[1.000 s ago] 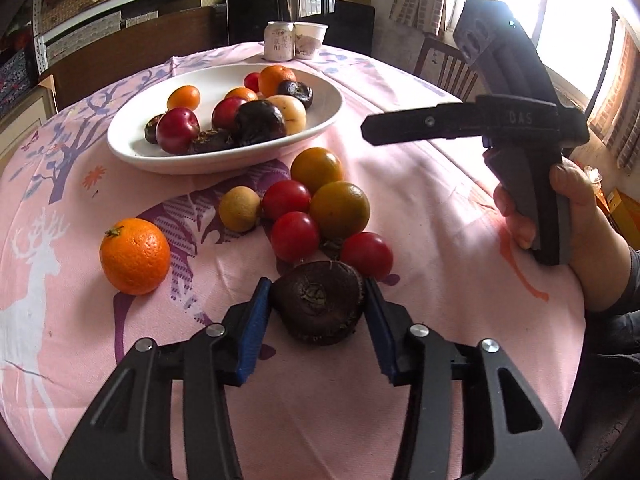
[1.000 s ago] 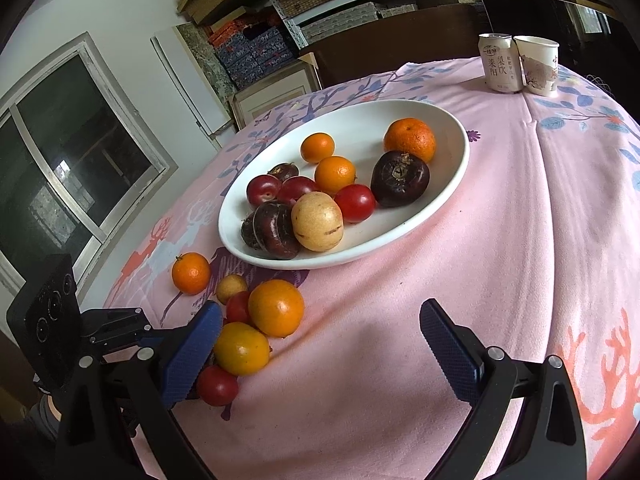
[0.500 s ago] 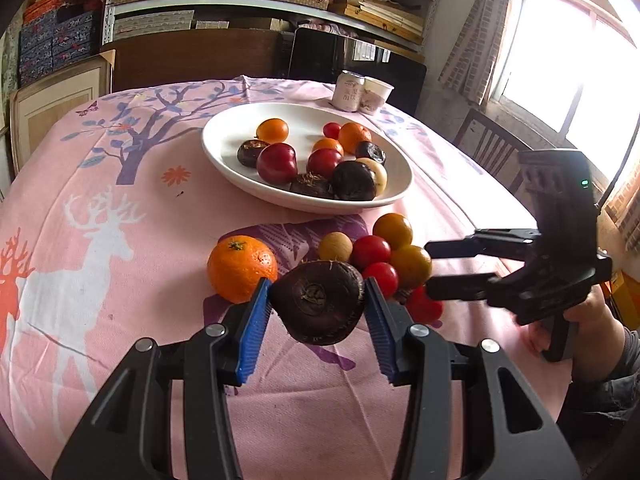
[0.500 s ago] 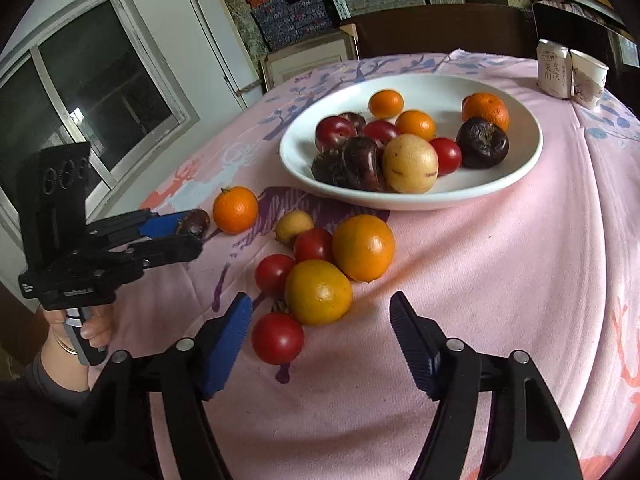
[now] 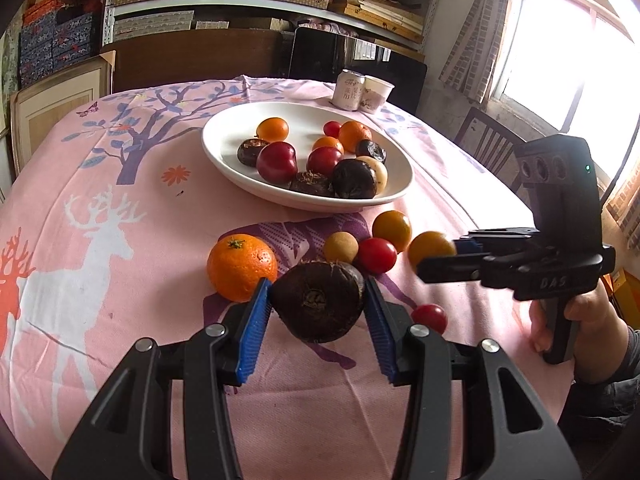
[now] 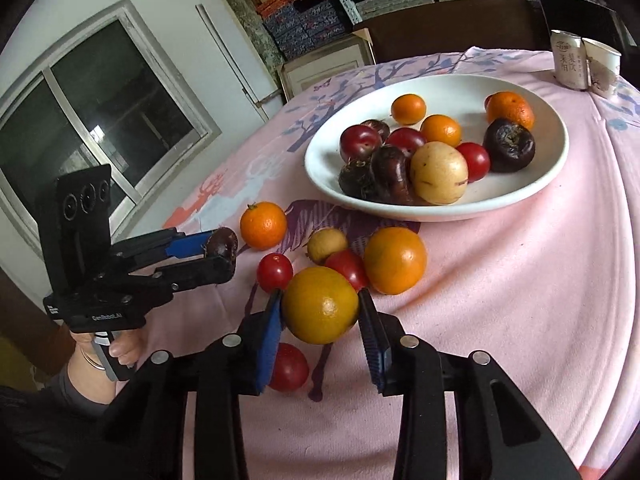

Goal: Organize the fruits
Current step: 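Grasp a yellow round fruit with the right tool while the left tool holds the passion fruit, then release the passion fruit and yellow fruit onto the white plate from both tools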

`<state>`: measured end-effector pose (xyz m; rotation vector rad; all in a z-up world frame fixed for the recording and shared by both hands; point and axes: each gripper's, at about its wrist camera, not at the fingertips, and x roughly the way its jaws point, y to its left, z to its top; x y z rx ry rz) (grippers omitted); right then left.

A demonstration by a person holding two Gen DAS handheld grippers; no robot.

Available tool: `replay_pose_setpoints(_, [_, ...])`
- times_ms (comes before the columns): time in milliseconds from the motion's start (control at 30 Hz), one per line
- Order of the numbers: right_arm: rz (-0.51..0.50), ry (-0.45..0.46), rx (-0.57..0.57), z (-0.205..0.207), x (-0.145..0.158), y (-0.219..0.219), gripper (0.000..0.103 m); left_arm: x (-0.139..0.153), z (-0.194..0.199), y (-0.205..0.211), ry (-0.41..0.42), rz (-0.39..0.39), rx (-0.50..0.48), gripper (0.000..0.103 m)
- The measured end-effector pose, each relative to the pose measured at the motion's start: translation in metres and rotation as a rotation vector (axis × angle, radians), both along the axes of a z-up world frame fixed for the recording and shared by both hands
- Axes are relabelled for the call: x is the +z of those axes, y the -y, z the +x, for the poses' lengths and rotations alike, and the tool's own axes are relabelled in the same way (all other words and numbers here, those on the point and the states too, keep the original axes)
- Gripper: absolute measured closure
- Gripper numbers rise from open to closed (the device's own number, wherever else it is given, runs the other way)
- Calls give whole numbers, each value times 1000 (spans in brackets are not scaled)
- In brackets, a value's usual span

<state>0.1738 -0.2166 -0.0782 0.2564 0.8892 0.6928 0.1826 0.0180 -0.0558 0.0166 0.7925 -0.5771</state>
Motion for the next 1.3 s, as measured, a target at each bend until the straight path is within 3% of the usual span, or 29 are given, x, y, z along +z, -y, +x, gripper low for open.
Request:
replay_pose_setpoints(233, [8, 52, -70, -22, 15, 34, 65, 5, -3, 3, 25, -2, 37, 57])
replay_pose_setpoints(400, [-10, 99, -115, -15, 40, 54, 65, 21, 2, 11, 49, -14, 74, 57])
replay_pose_setpoints(633, [-26, 139, -147, 33, 73, 59, 66, 50, 37, 47, 90, 37, 74, 57])
replay_pose_setpoints(833, [-34, 99, -191, 95, 72, 51, 65, 47, 90, 76, 53, 61, 69, 57])
replay_pose_setpoints(867, [-28, 92, -203, 102, 71, 51, 62, 45, 97, 78, 44, 62, 73, 57])
replay_pose_setpoints(900, [-25, 92, -217, 107, 70, 52, 59, 43, 105, 80, 32, 61, 81, 50])
replay_pose_setpoints(933, [-29, 92, -225, 112, 69, 51, 46, 41, 111, 79, 19, 53, 90, 45])
replay_pose_setpoints(967, [-35, 92, -234, 115, 68, 51, 40, 39, 116, 78, 9, 47, 93, 43])
replay_pose_setpoints(1033, [-26, 89, -229, 116, 69, 51, 40, 39, 119, 75, 0, 32, 107, 35])
replay_pose_setpoints(1133, [-36, 108, -222, 101, 73, 48, 40, 44, 106, 62, 19, 9, 112, 32])
replay_pose_setpoints(1200, [-53, 117, -221, 83, 76, 47, 31, 48, 87, 49, 25, -8, 104, 28])
replay_pose_setpoints(1267, [-89, 137, -232, 61, 78, 47, 6, 47, 65, 37, 34, 9, 95, 20])
replay_pose_setpoints(1300, [-105, 147, -239, 49, 77, 47, 3, 44, 51, 33, 36, 37, 79, 20])
